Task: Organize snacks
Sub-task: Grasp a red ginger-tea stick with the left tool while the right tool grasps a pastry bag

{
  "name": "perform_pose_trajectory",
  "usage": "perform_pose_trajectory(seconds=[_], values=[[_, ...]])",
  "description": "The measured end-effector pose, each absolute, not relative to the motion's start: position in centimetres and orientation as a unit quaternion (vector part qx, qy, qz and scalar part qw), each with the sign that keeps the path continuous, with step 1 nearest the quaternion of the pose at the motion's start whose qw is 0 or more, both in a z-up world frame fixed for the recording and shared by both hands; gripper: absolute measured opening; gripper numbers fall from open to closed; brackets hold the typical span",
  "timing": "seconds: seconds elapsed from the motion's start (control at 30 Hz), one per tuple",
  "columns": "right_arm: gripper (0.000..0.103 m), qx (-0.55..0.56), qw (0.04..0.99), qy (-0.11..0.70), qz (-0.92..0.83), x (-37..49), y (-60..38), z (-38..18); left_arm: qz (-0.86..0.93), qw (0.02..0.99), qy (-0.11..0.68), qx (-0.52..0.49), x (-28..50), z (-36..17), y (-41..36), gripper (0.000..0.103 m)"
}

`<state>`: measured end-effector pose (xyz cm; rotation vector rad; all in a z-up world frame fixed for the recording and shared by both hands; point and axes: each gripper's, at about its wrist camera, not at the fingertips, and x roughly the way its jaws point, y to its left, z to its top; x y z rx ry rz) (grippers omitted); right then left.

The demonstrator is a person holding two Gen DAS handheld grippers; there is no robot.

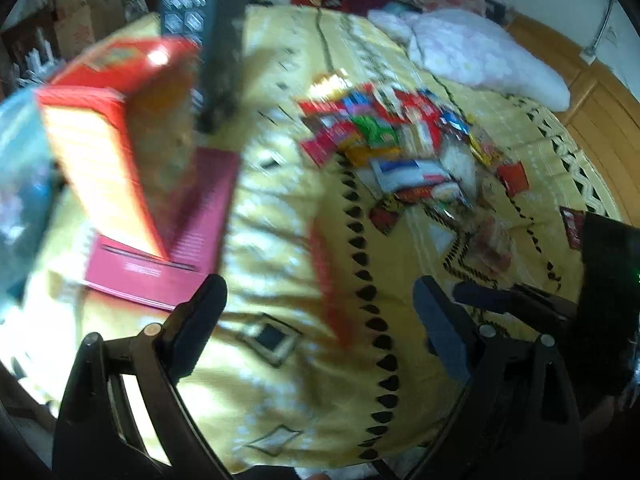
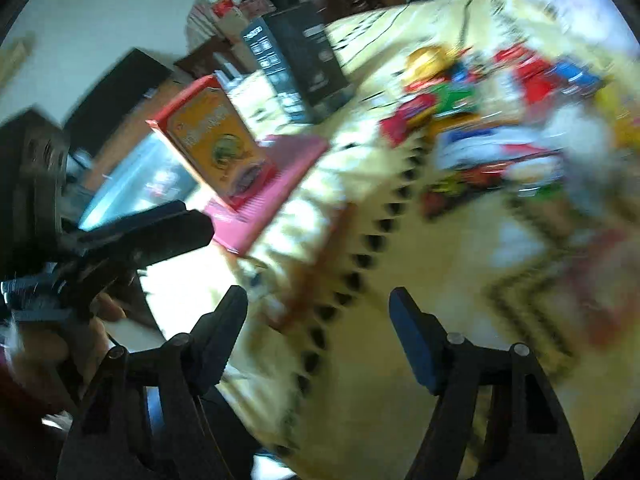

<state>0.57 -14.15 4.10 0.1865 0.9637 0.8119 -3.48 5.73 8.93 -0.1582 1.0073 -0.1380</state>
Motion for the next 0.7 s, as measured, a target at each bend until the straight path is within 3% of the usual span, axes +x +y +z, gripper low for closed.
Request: perform_pose_trajectory(seconds=[0.27,0.53,0.57,0.6,0.7], values=[[0.076,0.123,0.810,0.462,0.340,-1.8,-19.9,3.4,-0.063,0.845,0.522,-0.099,-1.7,3.8,5.3,0.092],[0.076,0.136,0.804,0.472,0.336,-2.9,-21.8,2.5,-0.044,0.848,0.523,-0.073,-0.5,2.3,5.3,0.056],[0.076,0.136,0.806,0.469,0.335,-2.9,-21.8,2.7,-0.042,0.850,0.521,-0.070,-0.4,2.2,5.1,0.049],[0.076,0.134,0.809,0.466,0.333,-3.0,-21.9,2.9,-0.040,0.851,0.520,-0.067,-0.4,2.2,5.1,0.034],[0.076,0.137,0.818,0.457,0.320,-2.9,-22.6,3.6,-0.036,0.852,0.518,-0.069,-0.4,2.3,5.4,0.031]])
